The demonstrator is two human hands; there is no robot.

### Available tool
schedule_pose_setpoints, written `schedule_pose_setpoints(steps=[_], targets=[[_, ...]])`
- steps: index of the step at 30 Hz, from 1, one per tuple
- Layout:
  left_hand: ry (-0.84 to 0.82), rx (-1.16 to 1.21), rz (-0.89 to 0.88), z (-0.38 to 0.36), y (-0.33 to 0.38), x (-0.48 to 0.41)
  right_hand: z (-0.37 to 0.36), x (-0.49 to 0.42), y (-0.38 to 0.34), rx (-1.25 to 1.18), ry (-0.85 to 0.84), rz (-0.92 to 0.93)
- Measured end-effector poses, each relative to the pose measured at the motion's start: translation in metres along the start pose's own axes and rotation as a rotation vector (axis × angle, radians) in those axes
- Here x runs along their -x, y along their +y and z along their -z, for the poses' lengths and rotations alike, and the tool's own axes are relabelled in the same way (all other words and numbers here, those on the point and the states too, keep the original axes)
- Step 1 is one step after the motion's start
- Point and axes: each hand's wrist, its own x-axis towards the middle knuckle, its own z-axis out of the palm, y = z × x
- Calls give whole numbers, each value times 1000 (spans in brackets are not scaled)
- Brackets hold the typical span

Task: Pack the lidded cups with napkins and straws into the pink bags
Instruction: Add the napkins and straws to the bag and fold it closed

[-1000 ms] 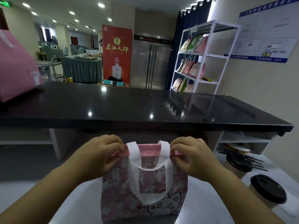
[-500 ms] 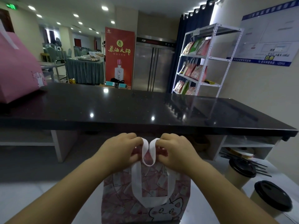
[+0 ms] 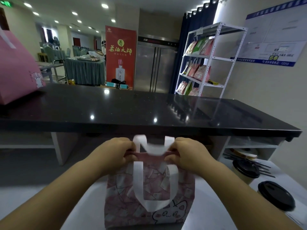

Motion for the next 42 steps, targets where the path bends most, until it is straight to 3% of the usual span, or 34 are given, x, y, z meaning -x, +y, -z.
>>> schedule_pose_setpoints(steps=[16, 21, 33, 37, 42], targets=[[31, 81, 54, 5, -9, 36, -7, 35, 13, -125, 97, -178], [120, 81, 114, 11, -14, 51, -3, 39, 14, -176, 123, -188], [430, 95, 213, 104, -19, 86, 48, -6, -10, -636, 390, 170], [534, 146, 247, 145, -29, 95, 70, -33, -31, -686, 465, 274], [596, 45, 246, 196, -57, 102, 103, -74, -65, -751, 530, 339]])
